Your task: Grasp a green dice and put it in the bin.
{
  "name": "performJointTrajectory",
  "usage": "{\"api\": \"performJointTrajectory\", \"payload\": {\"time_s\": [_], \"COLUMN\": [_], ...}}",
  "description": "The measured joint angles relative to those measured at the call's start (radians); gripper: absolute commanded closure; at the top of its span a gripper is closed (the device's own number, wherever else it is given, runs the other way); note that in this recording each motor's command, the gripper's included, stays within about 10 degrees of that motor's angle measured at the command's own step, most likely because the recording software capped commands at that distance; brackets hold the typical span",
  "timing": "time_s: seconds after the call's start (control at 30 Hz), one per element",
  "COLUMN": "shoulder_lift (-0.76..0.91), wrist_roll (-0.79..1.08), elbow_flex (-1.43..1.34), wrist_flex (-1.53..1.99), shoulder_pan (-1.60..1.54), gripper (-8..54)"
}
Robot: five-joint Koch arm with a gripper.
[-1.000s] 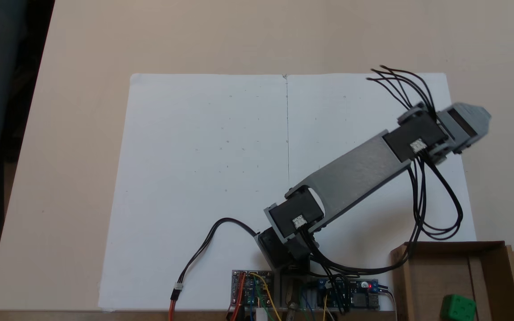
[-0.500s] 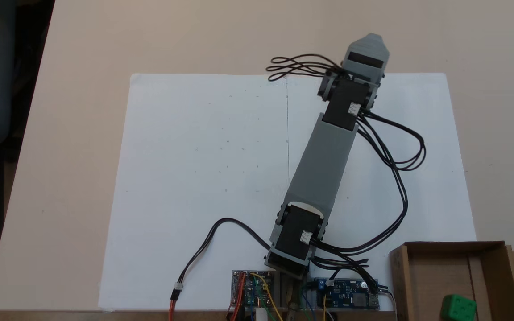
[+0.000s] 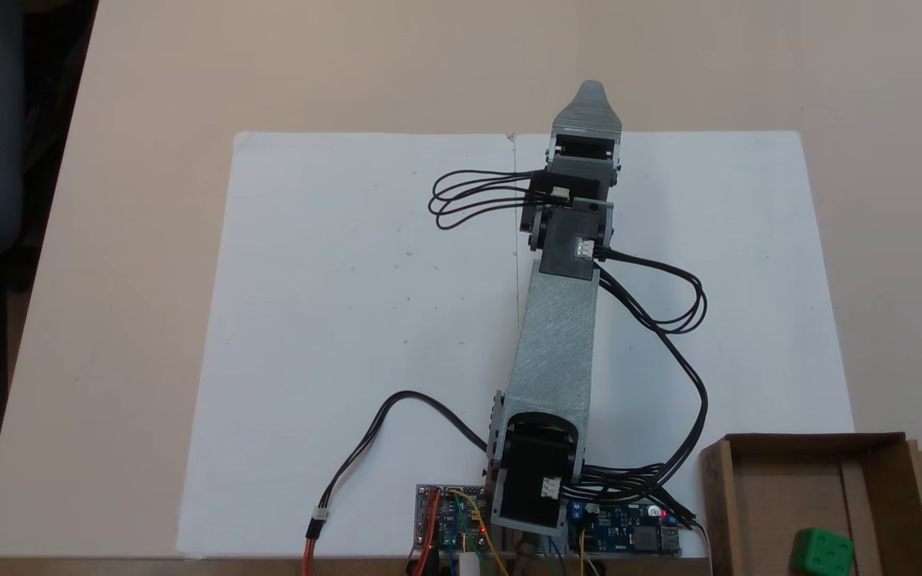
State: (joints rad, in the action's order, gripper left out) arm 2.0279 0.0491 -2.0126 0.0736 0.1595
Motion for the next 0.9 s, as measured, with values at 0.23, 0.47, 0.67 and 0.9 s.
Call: {"api": "performJointTrajectory", "payload": {"time_s": [0.23,0.47,0.67,0.9], "shoulder_lift": [0.035,0.075,0.091,0.184], "wrist_roll": [-0.002,0.0,-0.003,-0.003], "elbow_flex": [-0.129,-0.31,-0.456,-0.62], "wrist_flex": [-0.229,-0.437,-0.626,-0.851], "shoulder_pan": [-0.003,-0.003,-0.029,-0.064], "gripper": [2.2,2.3,2.3,2.2]}}
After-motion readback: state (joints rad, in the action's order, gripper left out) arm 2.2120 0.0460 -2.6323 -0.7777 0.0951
